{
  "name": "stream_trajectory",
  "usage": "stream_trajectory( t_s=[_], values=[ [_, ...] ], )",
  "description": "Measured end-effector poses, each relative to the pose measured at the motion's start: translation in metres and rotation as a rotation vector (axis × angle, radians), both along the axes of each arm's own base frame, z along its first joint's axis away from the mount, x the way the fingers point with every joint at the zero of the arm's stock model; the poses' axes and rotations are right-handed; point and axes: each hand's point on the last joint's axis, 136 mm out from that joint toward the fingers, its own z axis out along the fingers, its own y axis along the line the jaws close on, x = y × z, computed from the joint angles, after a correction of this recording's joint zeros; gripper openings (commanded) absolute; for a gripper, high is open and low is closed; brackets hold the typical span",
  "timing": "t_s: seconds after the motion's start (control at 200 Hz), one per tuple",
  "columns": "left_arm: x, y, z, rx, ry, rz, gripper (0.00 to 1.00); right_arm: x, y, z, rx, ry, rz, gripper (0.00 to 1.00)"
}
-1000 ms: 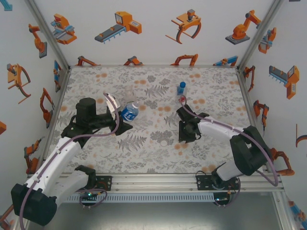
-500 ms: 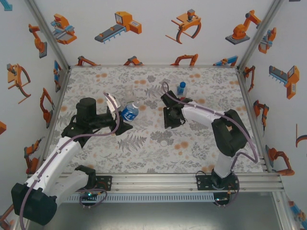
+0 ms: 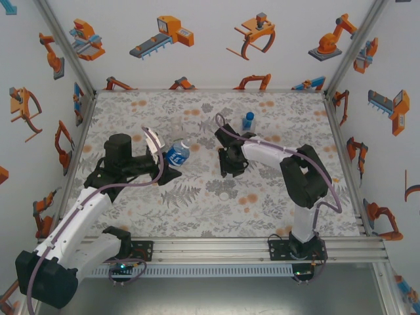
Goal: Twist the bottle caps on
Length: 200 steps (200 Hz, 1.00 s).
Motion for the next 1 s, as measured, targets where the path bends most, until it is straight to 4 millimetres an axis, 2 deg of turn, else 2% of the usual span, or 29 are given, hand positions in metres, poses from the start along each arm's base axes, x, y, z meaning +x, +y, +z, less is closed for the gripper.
stream_trajectory(
  t_s=[0.285, 1.001],
  values=[
    [0.000, 0.000, 0.000, 0.000, 0.000, 0.000, 0.00, 0.001, 0.003, 0.013, 0.021, -0.014, 0.003, 0.44],
    [0.000, 0.000, 0.000, 0.001, 0.002, 0.000, 0.00, 0.000, 0.004, 0.013, 0.030, -0.008, 0.006, 0.44]
  ],
)
